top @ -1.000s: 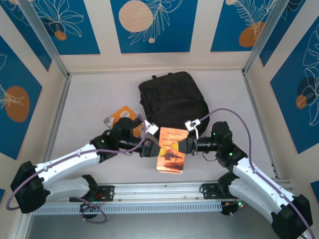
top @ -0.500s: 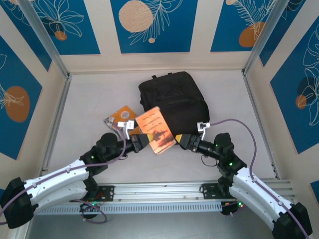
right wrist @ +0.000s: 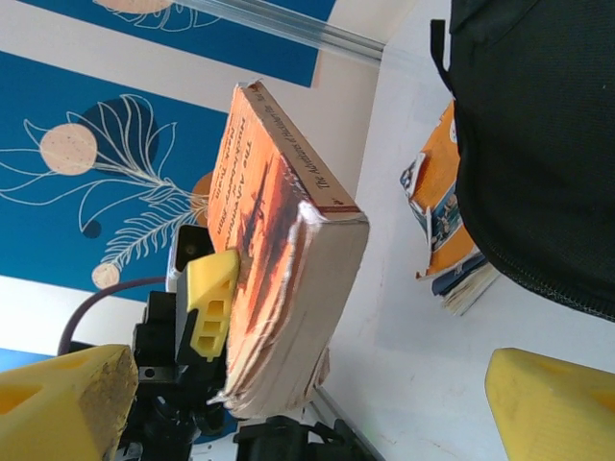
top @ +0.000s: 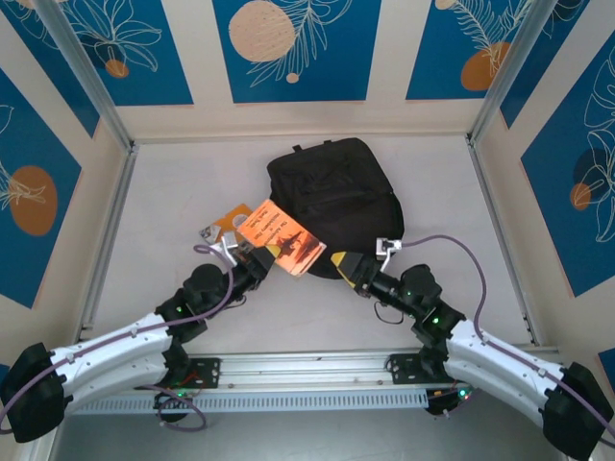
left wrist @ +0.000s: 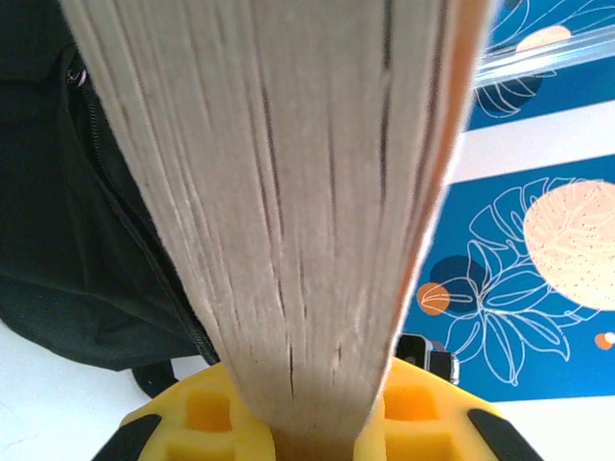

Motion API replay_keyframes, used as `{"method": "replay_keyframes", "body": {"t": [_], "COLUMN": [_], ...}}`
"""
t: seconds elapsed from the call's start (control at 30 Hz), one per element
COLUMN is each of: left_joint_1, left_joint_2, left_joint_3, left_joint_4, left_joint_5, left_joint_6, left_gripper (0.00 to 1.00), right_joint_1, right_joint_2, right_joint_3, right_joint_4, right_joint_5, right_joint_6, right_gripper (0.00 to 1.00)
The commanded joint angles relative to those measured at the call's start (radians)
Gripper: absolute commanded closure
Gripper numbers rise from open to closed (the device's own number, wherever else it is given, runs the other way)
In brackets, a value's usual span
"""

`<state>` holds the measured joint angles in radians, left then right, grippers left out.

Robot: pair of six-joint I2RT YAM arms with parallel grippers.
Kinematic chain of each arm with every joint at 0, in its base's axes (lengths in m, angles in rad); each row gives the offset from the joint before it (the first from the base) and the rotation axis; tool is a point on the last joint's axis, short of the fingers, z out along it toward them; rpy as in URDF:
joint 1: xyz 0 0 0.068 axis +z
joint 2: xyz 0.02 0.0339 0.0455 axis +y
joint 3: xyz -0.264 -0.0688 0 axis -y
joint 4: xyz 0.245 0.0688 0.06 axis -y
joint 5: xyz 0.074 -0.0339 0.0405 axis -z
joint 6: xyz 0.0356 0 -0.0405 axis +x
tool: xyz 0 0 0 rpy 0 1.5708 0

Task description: Pack books, pencil case, and school supplies into a backpack

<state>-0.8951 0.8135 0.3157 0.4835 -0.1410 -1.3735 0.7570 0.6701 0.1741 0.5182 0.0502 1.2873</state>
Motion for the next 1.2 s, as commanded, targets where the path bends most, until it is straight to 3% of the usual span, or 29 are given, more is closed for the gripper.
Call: {"method": "replay_keyframes", "body": {"t": [0.0,0.27,0.63,0.8,0.9,0.97,1.03,1.13,1.17], "left_joint_1": [-0.003,-0.003,-0.004,-0.004,-0.004,-0.004,-0.004,-0.004,-0.004], "left_joint_2": [0.009,0.081,0.046,0.039,0.041,0.04,0.036,0.026,0.02], "left_joint_3": [0.022,0.06,0.048,0.044,0.047,0.061,0.069,0.072,0.091], "left_joint_4": [0.062,0.087,0.067,0.057,0.053,0.013,-0.031,-0.089,-0.144], "left_joint_5": [-0.002,0.068,0.051,0.048,0.055,0.064,0.067,0.066,0.076], "left_joint_6": [-0.075,-0.104,-0.091,-0.09,-0.088,-0.071,-0.062,-0.041,-0.006], "left_gripper": [1.0,1.0,1.0,1.0,1.0,1.0,1.0,1.0,0.95], "right_joint_1": [0.03,0.084,0.166,0.178,0.182,0.182,0.182,0.183,0.182], "right_joint_2": [0.047,0.241,0.455,0.483,0.481,0.477,0.467,0.427,0.404], "right_joint_3": [0.043,0.126,0.163,0.156,0.157,0.155,0.155,0.151,0.146], "right_joint_4": [0.074,0.215,0.401,0.457,0.456,0.451,0.435,0.379,0.36], "right_joint_5": [0.08,0.084,0.112,0.148,0.172,0.186,0.195,0.215,0.227], "right_joint_6": [0.004,0.032,0.084,0.1,0.106,0.11,0.101,0.08,0.066], "right_gripper": [0.06,0.06,0.2,0.42,0.66,0.88,1.0,1.0,1.0]}}
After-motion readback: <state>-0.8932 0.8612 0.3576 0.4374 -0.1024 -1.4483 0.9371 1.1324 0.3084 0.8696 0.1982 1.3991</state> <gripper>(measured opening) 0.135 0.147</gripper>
